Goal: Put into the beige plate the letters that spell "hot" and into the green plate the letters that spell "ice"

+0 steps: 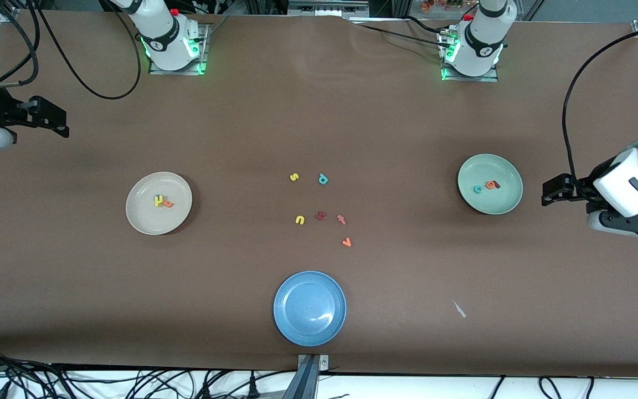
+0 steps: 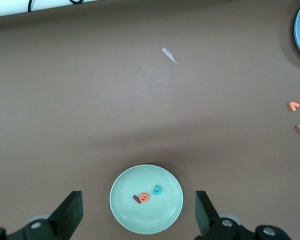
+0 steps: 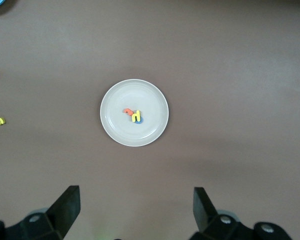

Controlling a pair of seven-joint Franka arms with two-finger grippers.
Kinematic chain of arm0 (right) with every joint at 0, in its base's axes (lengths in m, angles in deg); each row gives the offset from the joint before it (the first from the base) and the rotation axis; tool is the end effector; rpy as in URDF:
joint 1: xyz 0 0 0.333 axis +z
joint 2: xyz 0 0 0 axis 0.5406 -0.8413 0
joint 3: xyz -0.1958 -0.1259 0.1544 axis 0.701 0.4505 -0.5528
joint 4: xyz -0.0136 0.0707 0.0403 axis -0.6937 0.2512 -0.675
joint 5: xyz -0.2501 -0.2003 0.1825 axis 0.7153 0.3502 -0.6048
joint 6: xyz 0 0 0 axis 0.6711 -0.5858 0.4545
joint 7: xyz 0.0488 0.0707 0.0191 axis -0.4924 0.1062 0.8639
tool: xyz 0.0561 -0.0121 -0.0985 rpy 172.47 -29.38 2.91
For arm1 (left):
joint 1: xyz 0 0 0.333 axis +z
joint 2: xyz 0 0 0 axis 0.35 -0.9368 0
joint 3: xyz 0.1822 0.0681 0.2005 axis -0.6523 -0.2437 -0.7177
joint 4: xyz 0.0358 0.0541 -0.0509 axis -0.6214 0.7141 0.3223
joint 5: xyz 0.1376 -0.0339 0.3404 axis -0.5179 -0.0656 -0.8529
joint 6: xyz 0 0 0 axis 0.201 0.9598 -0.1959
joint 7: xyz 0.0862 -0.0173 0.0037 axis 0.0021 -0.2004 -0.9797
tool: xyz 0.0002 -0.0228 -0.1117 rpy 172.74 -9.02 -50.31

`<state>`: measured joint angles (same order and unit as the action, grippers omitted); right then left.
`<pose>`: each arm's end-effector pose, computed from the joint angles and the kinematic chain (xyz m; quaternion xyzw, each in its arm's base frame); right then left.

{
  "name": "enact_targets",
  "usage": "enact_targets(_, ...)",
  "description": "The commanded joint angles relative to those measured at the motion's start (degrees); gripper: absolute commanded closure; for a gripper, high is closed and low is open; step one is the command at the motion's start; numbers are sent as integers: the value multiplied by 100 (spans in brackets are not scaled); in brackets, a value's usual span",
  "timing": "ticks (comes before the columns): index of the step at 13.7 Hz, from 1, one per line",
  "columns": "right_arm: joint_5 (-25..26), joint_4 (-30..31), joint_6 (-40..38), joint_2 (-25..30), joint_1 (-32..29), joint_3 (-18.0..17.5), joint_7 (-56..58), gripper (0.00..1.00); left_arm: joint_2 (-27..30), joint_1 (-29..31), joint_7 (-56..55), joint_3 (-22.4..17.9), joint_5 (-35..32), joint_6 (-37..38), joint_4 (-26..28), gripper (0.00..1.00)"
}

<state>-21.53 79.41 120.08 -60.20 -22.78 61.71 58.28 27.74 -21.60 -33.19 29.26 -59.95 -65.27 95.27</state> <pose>0.5415 0.0209 0.5729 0.9963 0.0803 -0.0244 0.0175 0.6130 -0.0282 0.5049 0.9970 -0.0769 0.0058 0.0059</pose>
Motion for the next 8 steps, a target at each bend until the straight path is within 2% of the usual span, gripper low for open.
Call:
enact_targets(1, 75, -183, -108, -72, -19, -14, 29, 0, 647, 67, 285, -1, 162, -360, 884, 0)
enact_targets(8, 75, -183, -108, -72, -19, -5, 38, 0, 620, 111, 506, 7, 110, -334, 779, 0)
